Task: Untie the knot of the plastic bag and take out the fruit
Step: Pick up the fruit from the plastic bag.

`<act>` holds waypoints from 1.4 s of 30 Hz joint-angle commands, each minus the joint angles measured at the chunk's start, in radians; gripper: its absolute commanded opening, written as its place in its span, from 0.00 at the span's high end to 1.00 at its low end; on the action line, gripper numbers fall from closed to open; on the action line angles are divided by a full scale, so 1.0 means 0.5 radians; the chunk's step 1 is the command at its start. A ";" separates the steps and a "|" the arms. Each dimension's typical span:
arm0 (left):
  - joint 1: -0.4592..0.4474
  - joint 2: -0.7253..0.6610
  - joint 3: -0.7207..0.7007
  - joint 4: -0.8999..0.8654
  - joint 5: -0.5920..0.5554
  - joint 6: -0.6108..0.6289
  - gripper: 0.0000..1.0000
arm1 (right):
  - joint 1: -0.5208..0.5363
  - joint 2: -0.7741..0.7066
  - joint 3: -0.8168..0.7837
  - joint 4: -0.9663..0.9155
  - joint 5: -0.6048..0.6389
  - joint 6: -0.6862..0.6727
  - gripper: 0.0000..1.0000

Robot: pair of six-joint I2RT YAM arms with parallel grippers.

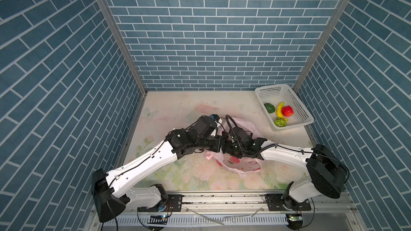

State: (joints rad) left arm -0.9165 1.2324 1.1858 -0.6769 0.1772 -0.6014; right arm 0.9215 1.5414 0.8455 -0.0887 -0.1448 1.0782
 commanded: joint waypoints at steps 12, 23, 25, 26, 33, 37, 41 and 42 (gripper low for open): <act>0.005 -0.036 -0.076 -0.219 0.026 0.079 1.00 | 0.083 0.247 0.197 0.046 0.217 0.079 0.18; 0.005 -0.034 -0.095 -0.191 0.050 0.079 1.00 | 0.105 0.440 0.304 0.085 0.266 0.052 0.18; 0.007 -0.041 -0.101 -0.192 0.049 0.074 1.00 | 0.103 0.472 0.326 0.087 0.283 0.052 0.21; 0.006 -0.046 -0.104 -0.194 0.053 0.071 1.00 | 0.103 0.478 0.327 0.091 0.295 0.052 0.23; 0.006 -0.051 -0.118 -0.176 0.059 0.065 1.00 | 0.101 0.489 0.314 0.079 0.360 0.055 0.42; 0.005 -0.041 -0.120 -0.163 0.063 0.070 1.00 | 0.100 0.455 0.295 0.079 0.356 0.062 0.52; 0.005 -0.034 -0.121 -0.144 0.045 0.068 1.00 | 0.105 0.314 0.252 0.033 0.357 0.057 0.56; 0.005 -0.032 -0.120 -0.137 0.034 0.068 1.00 | 0.108 0.268 0.243 0.009 0.350 0.056 0.56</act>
State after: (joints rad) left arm -0.9131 1.2213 1.1336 -0.7689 0.1925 -0.5793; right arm 0.9688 1.7466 0.9726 -0.0395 0.0078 1.0954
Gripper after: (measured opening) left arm 0.045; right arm 0.586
